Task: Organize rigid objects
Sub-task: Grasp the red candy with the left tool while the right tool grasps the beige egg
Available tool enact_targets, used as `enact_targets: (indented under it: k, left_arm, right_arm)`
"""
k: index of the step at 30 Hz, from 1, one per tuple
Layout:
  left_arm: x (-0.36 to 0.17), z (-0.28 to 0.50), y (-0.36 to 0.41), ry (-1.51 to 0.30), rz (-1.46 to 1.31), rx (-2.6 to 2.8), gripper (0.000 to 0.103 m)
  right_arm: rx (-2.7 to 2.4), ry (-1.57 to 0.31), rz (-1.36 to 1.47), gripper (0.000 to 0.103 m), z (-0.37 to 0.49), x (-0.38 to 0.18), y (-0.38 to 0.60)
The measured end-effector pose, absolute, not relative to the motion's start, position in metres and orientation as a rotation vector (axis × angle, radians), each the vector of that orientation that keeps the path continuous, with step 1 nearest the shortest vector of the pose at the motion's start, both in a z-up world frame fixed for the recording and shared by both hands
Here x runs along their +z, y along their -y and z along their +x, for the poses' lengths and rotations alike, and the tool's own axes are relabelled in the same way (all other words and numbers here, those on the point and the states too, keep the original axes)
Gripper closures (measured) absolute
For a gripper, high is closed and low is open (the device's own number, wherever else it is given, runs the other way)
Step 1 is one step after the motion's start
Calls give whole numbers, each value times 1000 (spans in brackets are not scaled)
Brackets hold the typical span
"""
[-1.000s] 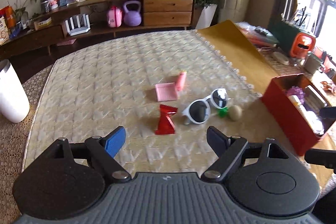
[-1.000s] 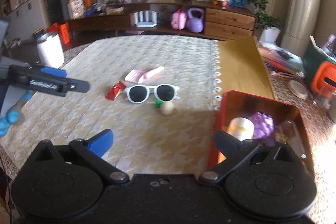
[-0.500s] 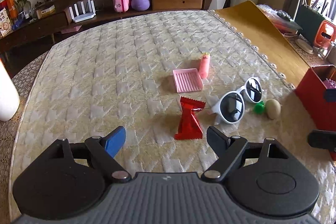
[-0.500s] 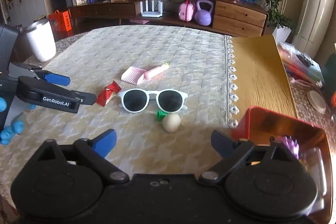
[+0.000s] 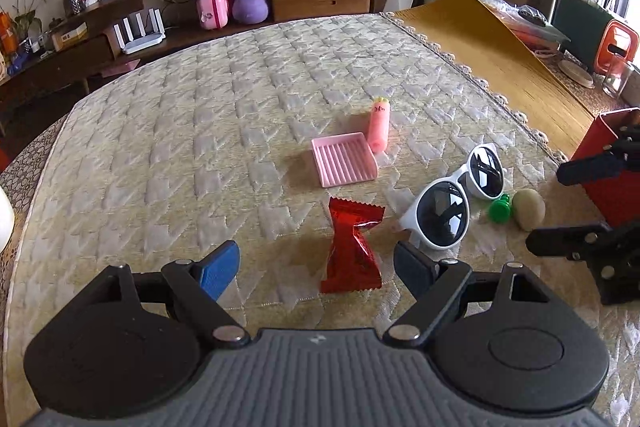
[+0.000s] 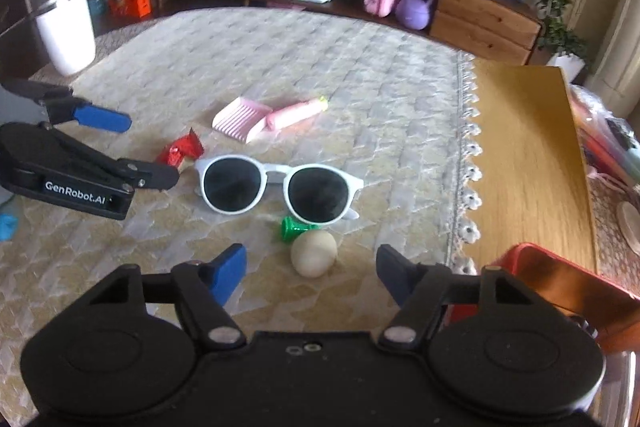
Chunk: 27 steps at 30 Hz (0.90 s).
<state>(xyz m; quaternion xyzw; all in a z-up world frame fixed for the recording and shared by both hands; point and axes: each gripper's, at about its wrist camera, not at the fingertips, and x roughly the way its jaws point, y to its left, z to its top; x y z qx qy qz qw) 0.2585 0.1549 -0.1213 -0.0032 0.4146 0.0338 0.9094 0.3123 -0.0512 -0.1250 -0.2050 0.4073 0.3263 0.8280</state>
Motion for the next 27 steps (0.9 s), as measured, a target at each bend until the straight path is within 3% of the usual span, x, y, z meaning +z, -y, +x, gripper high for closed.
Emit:
enact_targets:
  k: [8, 10, 14, 21, 27]
  left_arm:
    - [-129, 263, -156, -855, -1, 66, 19]
    - [-129, 263, -156, -853, 2, 61, 26]
    - [-130, 263, -156, -842, -13, 53, 30]
    - [-129, 265, -152, -833, -36, 33, 66]
    - [-128, 263, -152, -831, -43, 22, 81]
  right_arm:
    - [728, -879, -466, 53, 323, -134, 42]
    - [734, -885, -465, 59, 325, -136, 41]
    - [737, -889, -470, 63, 326, -139, 40]
    - [720, -888, -463, 70, 327, -139, 42]
    - [701, -883, -456, 76, 325, -139, 43]
